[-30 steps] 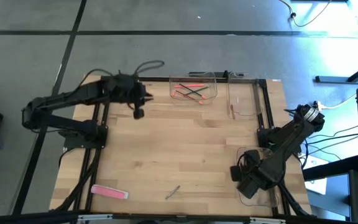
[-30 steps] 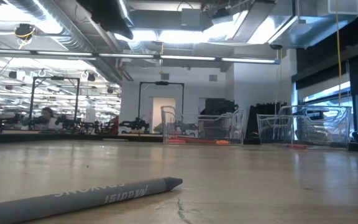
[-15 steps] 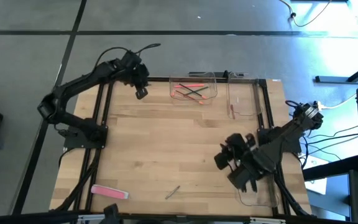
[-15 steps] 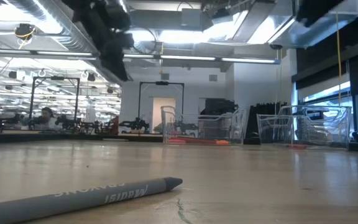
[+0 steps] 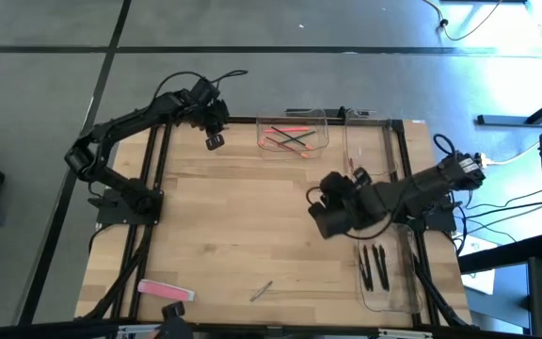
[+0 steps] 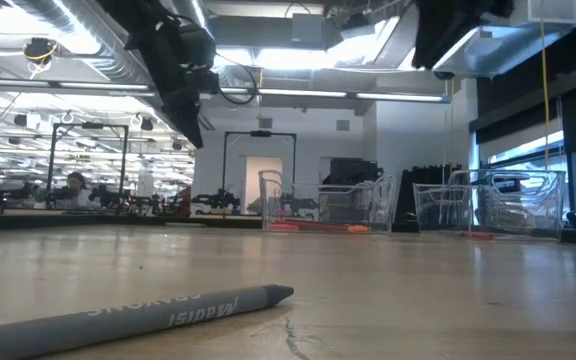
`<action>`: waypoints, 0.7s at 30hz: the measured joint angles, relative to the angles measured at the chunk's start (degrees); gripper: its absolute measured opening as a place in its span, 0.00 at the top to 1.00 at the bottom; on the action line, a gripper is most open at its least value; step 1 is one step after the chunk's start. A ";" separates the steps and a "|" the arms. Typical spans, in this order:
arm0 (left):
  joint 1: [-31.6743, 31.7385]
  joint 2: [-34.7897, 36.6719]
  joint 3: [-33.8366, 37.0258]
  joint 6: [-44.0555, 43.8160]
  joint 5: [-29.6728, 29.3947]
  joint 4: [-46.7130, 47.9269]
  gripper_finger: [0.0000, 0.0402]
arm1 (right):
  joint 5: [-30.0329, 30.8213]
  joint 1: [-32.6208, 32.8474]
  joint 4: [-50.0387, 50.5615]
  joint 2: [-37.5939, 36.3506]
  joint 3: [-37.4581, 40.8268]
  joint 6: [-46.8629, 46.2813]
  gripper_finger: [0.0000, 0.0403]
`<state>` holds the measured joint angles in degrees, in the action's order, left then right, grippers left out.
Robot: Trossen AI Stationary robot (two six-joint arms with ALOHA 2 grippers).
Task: Sort crayons/erasers/pens/pencils in bins
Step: Put the top gray crayon into the top right transparent bin
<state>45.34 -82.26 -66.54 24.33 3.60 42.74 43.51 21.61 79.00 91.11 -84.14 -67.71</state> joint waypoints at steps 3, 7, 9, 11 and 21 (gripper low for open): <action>0.02 0.00 0.00 -1.68 -1.10 0.04 0.82 | -0.08 -3.28 -2.27 0.00 0.00 5.41 0.69; 0.12 -0.87 0.00 -7.11 -5.40 0.09 0.77 | -1.92 -7.29 -6.33 0.00 0.00 13.07 0.69; 0.16 -1.61 0.00 -10.26 -9.09 0.00 0.76 | -4.99 -9.29 -8.83 0.00 0.00 17.54 0.69; 0.44 -2.71 0.00 -14.44 -10.56 -0.28 0.76 | -8.02 -11.16 -11.87 0.00 0.00 21.66 0.69; 4.06 -10.59 0.00 -22.27 -7.21 -3.41 0.76 | -17.90 -17.88 -26.11 0.00 -0.02 38.56 0.69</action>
<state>49.40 -92.85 -66.54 2.05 -3.61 39.33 25.61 3.73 52.88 91.11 -84.16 -29.15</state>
